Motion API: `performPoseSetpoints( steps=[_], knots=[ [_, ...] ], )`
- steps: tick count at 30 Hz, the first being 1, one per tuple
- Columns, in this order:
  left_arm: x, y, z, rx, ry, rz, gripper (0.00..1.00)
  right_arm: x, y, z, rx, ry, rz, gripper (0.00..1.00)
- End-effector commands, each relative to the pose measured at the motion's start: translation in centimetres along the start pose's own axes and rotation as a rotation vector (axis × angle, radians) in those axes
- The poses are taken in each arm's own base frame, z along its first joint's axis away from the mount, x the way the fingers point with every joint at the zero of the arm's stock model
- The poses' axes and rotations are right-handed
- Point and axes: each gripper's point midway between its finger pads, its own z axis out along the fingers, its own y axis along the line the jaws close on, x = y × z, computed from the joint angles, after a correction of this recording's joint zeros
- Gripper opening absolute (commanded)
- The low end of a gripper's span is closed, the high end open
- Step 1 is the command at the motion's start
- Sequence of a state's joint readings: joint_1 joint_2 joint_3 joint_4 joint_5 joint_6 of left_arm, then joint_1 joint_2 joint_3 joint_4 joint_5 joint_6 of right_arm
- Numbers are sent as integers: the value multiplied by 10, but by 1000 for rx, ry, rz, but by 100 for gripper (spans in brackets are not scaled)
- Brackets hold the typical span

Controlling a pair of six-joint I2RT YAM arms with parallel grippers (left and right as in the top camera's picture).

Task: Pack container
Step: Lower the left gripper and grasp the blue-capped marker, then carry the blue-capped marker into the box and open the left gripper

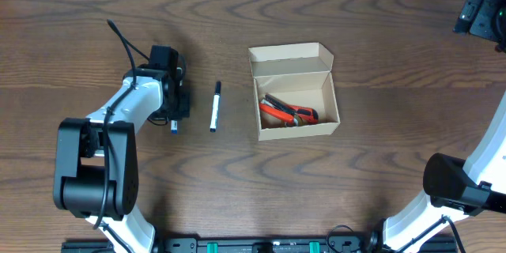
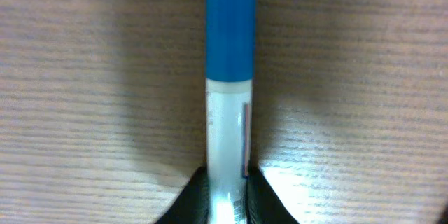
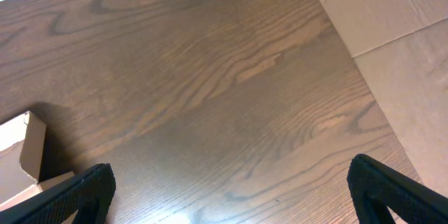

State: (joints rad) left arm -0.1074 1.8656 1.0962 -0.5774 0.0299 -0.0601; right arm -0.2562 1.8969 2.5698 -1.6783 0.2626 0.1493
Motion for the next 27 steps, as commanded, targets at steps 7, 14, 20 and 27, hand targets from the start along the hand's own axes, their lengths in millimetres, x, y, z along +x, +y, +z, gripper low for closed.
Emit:
performPoseSetpoints(
  steps=[7, 14, 20, 27],
  knots=[
    [16, 10, 18, -51, 72, 5, 6, -1, -4, 0, 13, -2, 15, 99],
    [-7, 4, -4, -28, 44, 4, 6, -1, -4, 0, 13, -2, 15, 99],
    [-37, -26, -48, 51, 20, 80, 6, -1, -4, 0, 13, -2, 16, 99],
    [-62, -88, -109, 86, -67, 280, 6, -1, -4, 0, 13, -2, 15, 99]
  ],
)
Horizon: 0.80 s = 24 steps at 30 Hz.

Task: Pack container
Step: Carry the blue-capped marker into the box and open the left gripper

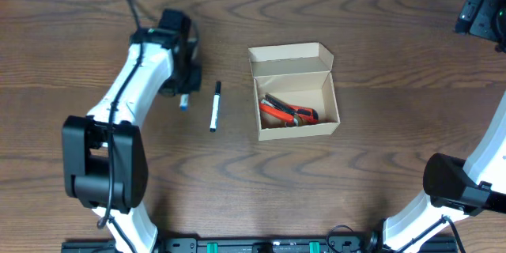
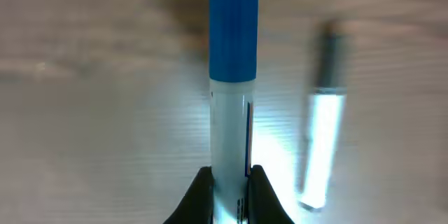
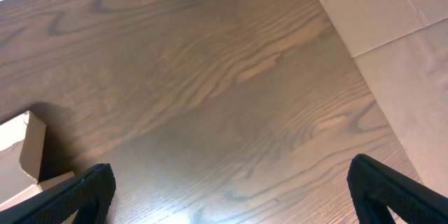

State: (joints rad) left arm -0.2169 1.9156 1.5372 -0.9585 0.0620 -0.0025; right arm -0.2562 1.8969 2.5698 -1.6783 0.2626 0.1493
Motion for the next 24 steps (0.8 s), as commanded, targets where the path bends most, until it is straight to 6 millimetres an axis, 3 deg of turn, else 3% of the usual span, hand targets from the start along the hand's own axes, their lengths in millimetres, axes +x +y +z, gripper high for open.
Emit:
performPoseSetpoints(
  steps=[1, 6, 9, 12, 19, 24],
  knots=[
    [-22, -47, -33, 40, -82, 155, 6, -1, -4, 0, 13, -2, 15, 99],
    [-30, -115, -66, 92, -169, 355, 6, -1, -4, 0, 13, -2, 15, 99],
    [-18, -155, -72, 174, -173, 491, 6, -1, -4, 0, 13, -2, 15, 99],
    [-4, -179, -74, 266, -152, 589, 6, -1, -4, 0, 12, -2, 15, 99],
    [22, -203, -80, 469, -84, 676, 6, -1, -4, 0, 13, -2, 15, 99],
    [25, -210, -79, 466, -88, 701, 6, -1, -4, 0, 13, -2, 15, 99]
  ],
)
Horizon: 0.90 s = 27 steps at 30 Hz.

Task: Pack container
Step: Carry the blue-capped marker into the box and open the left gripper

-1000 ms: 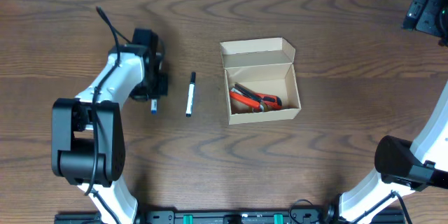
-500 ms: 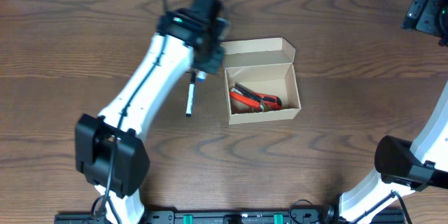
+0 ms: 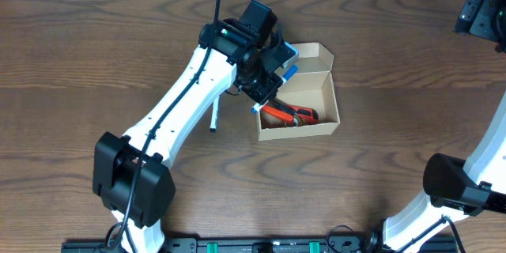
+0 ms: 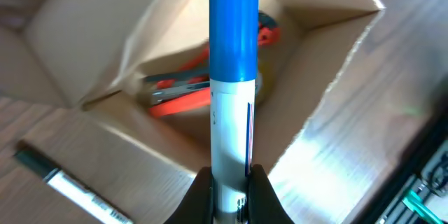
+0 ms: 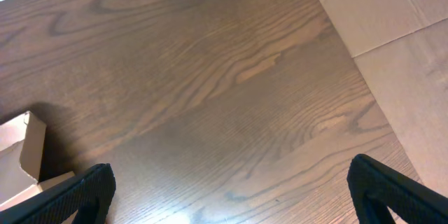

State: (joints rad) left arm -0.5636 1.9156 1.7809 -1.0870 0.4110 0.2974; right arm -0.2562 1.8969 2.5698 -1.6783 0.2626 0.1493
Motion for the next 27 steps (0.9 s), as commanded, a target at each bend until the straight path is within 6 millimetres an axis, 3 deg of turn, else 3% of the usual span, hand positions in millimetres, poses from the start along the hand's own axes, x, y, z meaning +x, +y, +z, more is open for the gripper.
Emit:
performPoseSetpoints(
  steps=[1, 11, 14, 27],
  knots=[
    [-6, -11, 7, 40, -7, 53, 6, -1, -4, 0, 13, -2, 15, 99],
    [-2, 3, 46, 21, 71, 14, 6, -1, -4, 0, 12, -2, 15, 99],
    [-3, 11, 52, -11, 73, 1, 6, -1, -4, 0, 13, -2, 16, 99],
    [-6, 12, 64, 8, 69, -4, 6, -1, -4, 0, 12, -2, 15, 99]
  ],
)
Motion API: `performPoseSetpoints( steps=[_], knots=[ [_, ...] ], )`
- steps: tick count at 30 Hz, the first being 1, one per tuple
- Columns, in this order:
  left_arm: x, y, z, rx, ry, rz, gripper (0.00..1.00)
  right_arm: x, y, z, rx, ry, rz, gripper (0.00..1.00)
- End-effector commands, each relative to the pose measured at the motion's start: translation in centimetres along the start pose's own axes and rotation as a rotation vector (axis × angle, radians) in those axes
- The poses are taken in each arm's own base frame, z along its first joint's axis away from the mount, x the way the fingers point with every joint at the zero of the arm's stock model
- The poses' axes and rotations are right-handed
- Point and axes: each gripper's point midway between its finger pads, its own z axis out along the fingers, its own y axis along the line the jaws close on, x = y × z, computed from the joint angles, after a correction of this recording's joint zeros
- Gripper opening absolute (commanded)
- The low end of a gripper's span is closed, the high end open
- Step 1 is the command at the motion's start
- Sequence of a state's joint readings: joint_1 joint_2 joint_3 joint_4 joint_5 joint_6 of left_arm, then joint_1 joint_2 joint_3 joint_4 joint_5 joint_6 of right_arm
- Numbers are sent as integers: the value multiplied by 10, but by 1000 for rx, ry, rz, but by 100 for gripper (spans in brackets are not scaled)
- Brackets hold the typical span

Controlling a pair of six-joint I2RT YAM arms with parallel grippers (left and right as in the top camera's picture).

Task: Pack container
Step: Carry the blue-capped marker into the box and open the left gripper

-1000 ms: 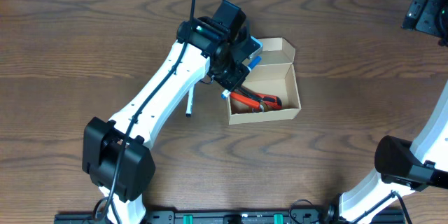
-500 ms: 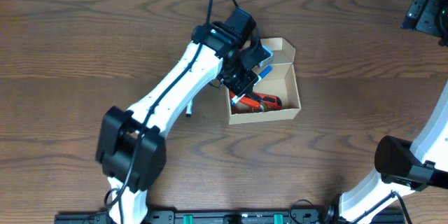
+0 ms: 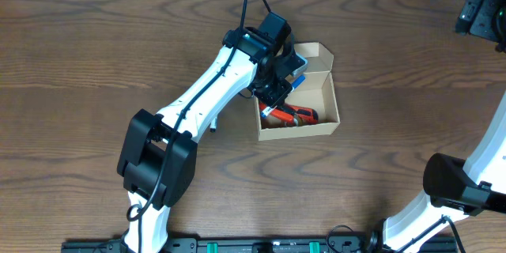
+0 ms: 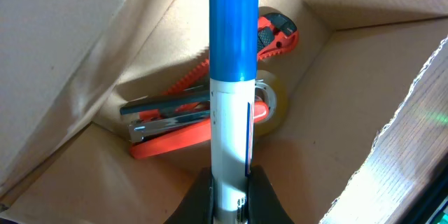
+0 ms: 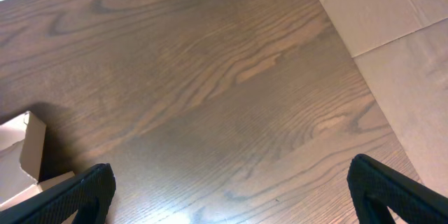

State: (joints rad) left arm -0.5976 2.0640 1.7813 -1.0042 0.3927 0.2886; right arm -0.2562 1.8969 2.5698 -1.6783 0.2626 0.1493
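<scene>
An open cardboard box [image 3: 322, 118] sits mid-table, its flap up at the back. Inside lie an orange box cutter [image 4: 273, 31], orange pliers [image 4: 171, 122] and a roll of clear tape [image 4: 269, 105]. My left gripper [image 4: 229, 182] is shut on a white marker with a blue cap [image 4: 233, 35], held over the box's inside; overhead the marker's blue cap [image 3: 295, 75] shows at the box's left wall. My right gripper [image 5: 231, 192] is open far off at the table's right, with nothing between its fingers.
A second marker with a black cap [image 3: 212, 120] lies on the table left of the box, mostly hidden under my left arm [image 3: 213, 87]. The table's right edge and a pale floor [image 5: 392, 21] show in the right wrist view.
My left gripper has moved with the blue-capped marker from above the box's left rim to lower and further over the box's inside. The right arm has not moved.
My left gripper was shut on the blue-capped marker down on the table at the far left. Then it held the marker lifted beside the black-capped one. Then it was over the box's left rim, and now it holds the marker inside the box's opening.
</scene>
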Motion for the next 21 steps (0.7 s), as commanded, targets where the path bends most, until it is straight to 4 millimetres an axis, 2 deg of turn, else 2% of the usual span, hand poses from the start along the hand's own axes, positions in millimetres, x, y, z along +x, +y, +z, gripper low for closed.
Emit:
performPoseSetpoints(
  steps=[1, 10, 20, 21],
  knots=[
    [-4, 1, 5, 10, 1, -6, 6, -1, -4, 0, 13, -2, 15, 99],
    [1, 1, 29, 57, 44, -27, 6, -1, -4, 0, 12, -2, 15, 99],
    [-1, 2, 30, 54, 35, -28, 6, -1, -4, 0, 13, -2, 15, 99],
    [-1, 2, 30, 54, 35, -27, 8, -1, -4, 0, 13, -2, 15, 99]
  ],
)
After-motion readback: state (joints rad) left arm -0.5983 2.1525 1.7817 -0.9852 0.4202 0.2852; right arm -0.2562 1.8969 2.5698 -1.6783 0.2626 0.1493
